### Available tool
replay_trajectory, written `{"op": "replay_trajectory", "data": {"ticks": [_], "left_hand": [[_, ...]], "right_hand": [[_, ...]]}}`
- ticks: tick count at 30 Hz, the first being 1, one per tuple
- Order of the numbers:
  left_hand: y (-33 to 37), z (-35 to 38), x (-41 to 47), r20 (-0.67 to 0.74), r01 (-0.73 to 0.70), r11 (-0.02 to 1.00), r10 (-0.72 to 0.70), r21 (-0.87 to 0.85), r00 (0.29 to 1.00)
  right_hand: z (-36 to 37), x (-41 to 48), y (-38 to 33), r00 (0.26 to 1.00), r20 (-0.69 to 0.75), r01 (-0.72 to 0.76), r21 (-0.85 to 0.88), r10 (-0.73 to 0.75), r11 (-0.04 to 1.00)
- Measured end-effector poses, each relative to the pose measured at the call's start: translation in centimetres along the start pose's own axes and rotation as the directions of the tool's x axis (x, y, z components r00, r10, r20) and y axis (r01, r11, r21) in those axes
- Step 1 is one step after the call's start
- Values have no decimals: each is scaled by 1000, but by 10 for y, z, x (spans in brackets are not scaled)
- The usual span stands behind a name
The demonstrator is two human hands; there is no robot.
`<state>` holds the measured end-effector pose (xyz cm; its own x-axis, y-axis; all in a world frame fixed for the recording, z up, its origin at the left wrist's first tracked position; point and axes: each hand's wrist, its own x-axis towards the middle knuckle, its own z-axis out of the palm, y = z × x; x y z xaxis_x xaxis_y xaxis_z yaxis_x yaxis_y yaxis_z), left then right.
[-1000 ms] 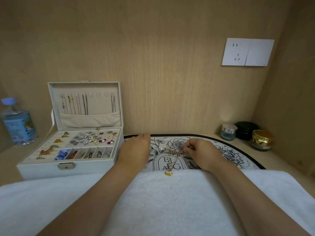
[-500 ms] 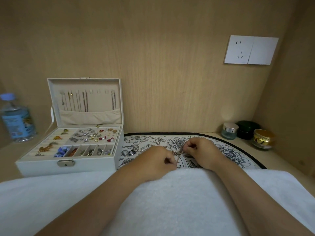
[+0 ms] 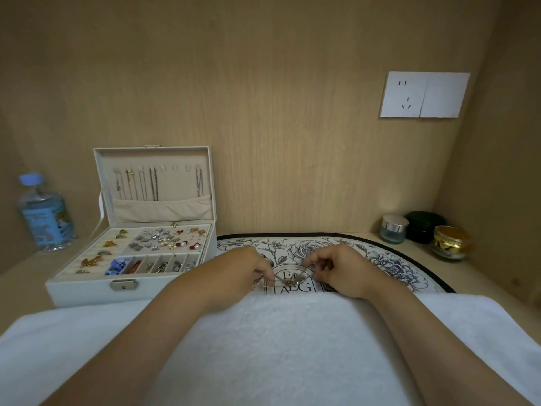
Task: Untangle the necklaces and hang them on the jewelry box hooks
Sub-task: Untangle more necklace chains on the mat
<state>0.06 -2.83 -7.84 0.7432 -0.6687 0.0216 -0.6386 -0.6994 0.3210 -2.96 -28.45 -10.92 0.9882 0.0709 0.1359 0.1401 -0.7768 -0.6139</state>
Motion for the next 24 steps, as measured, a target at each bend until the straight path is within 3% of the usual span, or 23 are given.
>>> {"op": "replay_trajectory", "data": {"ticks": [3,5,8,10,14,17,24], "left_hand": [[7,-5,-20,77,-4,999,8,-43,997],[14,-9,-32,200,8,993,16,-119,980],[27,-15,-38,320,87,962,0,-258,948],[30,-16,-31,243,99,950,-26,-296,970],[22,-1,-3,-107,-17,983,-3,-185,994],[18,20,10,-107,-86,992,76,-91,991],[1,35,14,-205,-109,981,76,-157,976]], "right_hand": [[1,-1,-5,999,37,20,-26,-19,999],[4,-2,-11,997,79,16,-35,-14,999],[7,-2,-18,992,122,-22,-55,29,998],[8,-4,-22,991,130,-24,-70,33,997],[8,-9,-28,993,116,38,-93,-27,995],[8,-13,-32,995,85,55,-77,-48,996],[12,-9,-32,993,101,65,-37,-61,997]]}}
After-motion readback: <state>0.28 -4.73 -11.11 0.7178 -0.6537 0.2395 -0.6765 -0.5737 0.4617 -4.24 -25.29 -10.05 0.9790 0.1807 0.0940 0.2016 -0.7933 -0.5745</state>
